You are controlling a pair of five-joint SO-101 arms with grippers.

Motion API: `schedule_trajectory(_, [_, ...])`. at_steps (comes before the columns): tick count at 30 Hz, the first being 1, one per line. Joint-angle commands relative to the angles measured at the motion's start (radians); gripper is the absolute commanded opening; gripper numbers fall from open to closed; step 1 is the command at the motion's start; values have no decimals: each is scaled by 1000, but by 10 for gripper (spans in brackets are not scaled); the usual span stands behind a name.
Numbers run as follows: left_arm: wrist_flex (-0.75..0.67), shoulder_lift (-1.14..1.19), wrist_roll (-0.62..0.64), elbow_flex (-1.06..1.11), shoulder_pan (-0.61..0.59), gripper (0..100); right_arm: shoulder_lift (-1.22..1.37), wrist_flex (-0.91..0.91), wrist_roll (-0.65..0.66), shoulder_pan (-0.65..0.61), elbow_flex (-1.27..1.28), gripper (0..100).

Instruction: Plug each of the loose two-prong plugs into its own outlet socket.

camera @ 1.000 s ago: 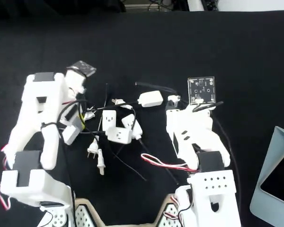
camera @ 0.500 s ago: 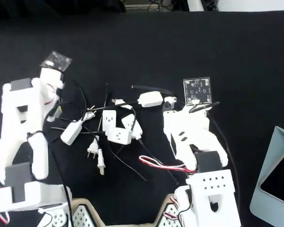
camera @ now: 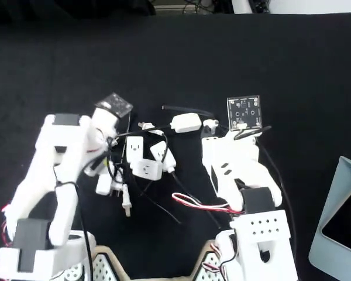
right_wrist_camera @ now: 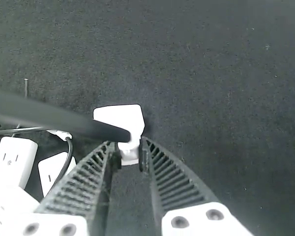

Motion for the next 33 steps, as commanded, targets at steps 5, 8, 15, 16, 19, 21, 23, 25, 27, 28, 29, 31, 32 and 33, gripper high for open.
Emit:
schedule_trajectory(5, [-101, -126, 84, 131, 114, 116, -12, -17, -6, -12, -7, 14])
schedule_trajectory(8, [-103, -143, 124, 139, 163, 116, -12, -15, -6, -12, -7, 14])
schedule_trajectory(15, [-95, -178, 206, 117, 222, 116, -12, -14, -6, -12, -7, 14])
schedule_trajectory(16, [-94, -189, 207, 119, 222, 116, -12, -12, -6, -12, -7, 14])
schedule_trajectory(19, [-52, -222, 207, 128, 236, 116, -12, -14, -6, -12, -7, 14])
schedule_trajectory(21, [-29, -244, 207, 142, 254, 116, -12, -15, -6, -12, -7, 14])
schedule_trajectory(23, [-28, -261, 206, 176, 263, 116, -12, -15, -6, -12, -7, 14])
schedule_trajectory(25, [-48, -261, 203, 214, 263, 116, -12, -15, -6, -12, -7, 14])
schedule_trajectory(27, [-104, -255, 201, 269, 251, 116, -12, -14, -6, -12, -7, 14])
schedule_trajectory(28, [-133, -252, 199, 295, 237, 116, -12, -14, -6, -12, -7, 14])
schedule_trajectory(29, [-157, -249, 193, 314, 226, 116, -12, -14, -6, -12, -7, 14])
schedule_trajectory(31, [-192, -242, 153, 343, 199, 116, -12, -12, -6, -12, -7, 14])
schedule_trajectory(32, [-204, -239, 133, 351, 179, 116, -12, -12, -6, -12, -7, 14])
schedule_trajectory(33, [-212, -236, 118, 352, 160, 116, -12, -11, -6, -12, -7, 14])
